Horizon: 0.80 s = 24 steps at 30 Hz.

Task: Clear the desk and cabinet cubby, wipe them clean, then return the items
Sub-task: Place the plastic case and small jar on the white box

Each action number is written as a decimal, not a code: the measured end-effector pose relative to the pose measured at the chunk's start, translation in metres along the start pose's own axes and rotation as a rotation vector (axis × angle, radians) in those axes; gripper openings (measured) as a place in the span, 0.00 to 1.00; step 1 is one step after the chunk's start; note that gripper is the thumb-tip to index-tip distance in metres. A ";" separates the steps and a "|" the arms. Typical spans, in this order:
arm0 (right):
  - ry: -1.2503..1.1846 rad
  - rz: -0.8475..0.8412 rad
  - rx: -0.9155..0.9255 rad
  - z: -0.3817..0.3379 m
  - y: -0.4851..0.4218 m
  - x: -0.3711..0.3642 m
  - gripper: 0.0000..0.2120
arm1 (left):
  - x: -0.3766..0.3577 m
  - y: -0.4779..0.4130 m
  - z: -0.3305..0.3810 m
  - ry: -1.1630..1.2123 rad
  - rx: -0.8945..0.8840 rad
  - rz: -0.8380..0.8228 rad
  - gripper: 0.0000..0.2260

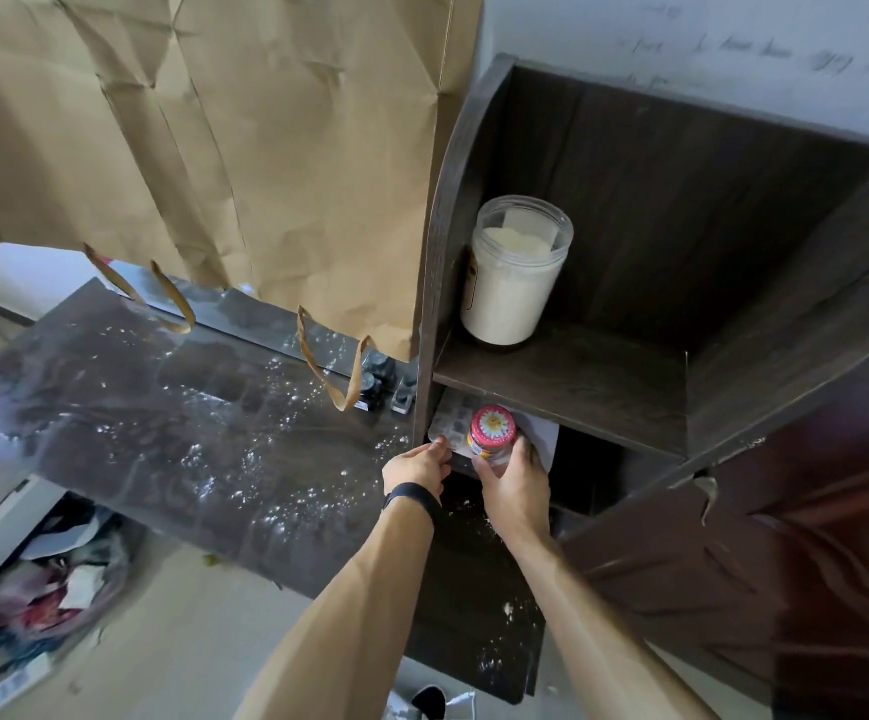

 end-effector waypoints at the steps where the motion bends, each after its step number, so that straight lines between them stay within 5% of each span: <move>1: 0.001 0.002 0.004 0.001 0.000 -0.001 0.30 | 0.000 0.001 0.001 -0.010 -0.006 -0.001 0.12; 7: -0.054 0.014 -0.021 0.005 0.005 0.001 0.33 | 0.020 0.005 -0.001 -0.231 -0.029 -0.105 0.11; 11: -0.139 0.123 0.038 0.017 0.035 -0.005 0.26 | 0.063 0.001 -0.006 -0.447 -0.060 -0.081 0.14; 19: -0.095 -0.291 -0.017 0.009 0.085 -0.099 0.22 | 0.160 -0.020 0.037 -0.901 -0.121 0.083 0.21; 24: 0.055 -0.347 0.012 -0.035 0.055 -0.150 0.23 | 0.171 -0.056 0.077 -1.087 -0.211 0.030 0.28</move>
Point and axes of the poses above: each hand's wrist, its own y-axis away from the middle knuckle, its own x-axis out of the back of the hand, z = x × y, the point moved 3 cm from there along -y, towards the middle knuckle, and after that the axes turned 8 degrees about -z, right-handed, at the moved point
